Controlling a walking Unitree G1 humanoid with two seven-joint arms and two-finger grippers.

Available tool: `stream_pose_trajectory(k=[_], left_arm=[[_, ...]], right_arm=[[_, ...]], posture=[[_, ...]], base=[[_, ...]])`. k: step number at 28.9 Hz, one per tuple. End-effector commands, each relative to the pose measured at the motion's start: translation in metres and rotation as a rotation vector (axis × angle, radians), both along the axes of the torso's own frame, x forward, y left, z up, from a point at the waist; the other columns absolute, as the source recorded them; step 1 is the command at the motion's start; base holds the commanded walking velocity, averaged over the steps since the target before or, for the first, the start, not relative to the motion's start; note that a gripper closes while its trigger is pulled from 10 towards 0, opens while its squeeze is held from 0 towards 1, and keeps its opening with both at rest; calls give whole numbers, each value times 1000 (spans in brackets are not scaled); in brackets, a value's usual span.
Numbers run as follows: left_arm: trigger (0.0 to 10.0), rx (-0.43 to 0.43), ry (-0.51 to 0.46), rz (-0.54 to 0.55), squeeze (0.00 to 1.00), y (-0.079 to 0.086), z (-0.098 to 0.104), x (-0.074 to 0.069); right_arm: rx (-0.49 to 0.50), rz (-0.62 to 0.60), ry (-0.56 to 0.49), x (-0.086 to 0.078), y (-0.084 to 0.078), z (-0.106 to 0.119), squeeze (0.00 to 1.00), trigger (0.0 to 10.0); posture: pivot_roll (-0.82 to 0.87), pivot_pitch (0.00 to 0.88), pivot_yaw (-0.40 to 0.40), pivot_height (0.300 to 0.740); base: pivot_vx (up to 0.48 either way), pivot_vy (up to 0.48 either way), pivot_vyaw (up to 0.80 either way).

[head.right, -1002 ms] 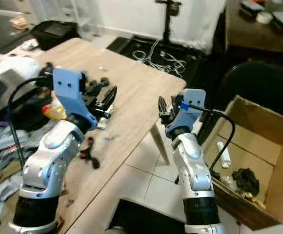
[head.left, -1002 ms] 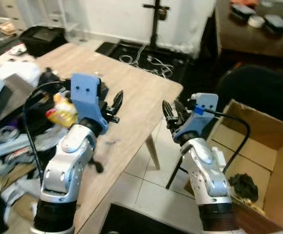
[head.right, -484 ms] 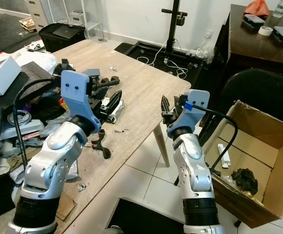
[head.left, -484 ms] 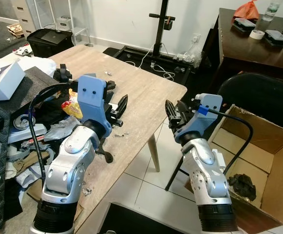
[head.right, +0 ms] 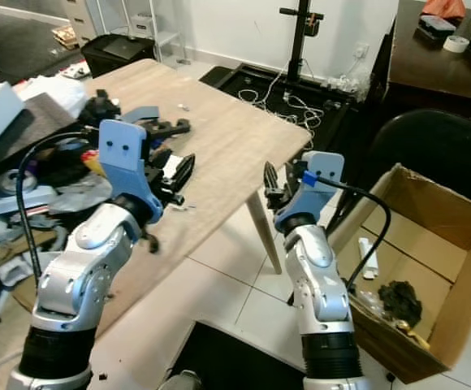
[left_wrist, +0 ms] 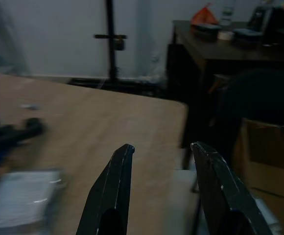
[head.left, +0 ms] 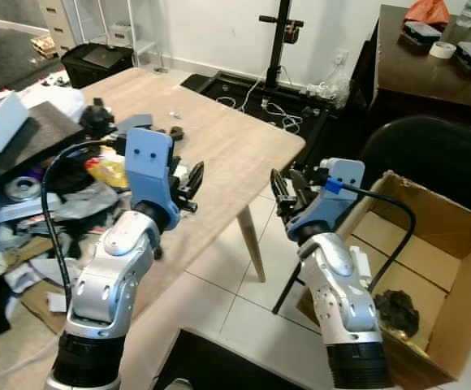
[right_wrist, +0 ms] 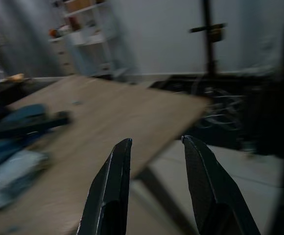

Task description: Picking trash to rubbish bin

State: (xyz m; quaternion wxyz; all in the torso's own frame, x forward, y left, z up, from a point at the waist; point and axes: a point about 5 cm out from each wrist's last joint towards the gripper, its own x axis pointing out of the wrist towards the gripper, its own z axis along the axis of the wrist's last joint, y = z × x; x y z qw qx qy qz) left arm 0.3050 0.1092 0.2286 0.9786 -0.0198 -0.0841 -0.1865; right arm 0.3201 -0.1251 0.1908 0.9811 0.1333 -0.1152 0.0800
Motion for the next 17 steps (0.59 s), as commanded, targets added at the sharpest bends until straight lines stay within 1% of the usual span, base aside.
stream_pose_trajectory(k=[1,3,5,6,9,17], left_arm=[[10000,-7,31,22,0,4,-5,1],[10000,-2,29,25,0,4,-4,1],[10000,27,49,31,0,5,-6,2],[10000,27,49,31,0,5,-6,2],[10000,27,81,32,0,7,-10,3],[10000,25,91,53,0,9,-12,3]], right_arm=[[17,12,3,-2,3,1,0,10000],[18,12,4,-2,3,1,0,10000],[18,13,5,-2,3,0,0,10000],[18,13,5,-2,3,0,0,10000],[19,14,10,-2,3,-1,0,10000],[21,15,17,-5,4,-2,0,10000]], posture=[[118,126,-9,740],[118,126,-9,740],[118,126,-9,740],[118,126,-9,740],[118,126,-9,740],[119,141,-6,740]], base=[[0,0,0],[0,0,0],[0,0,0],[0,0,0],[0,480,0],[0,464,0]])
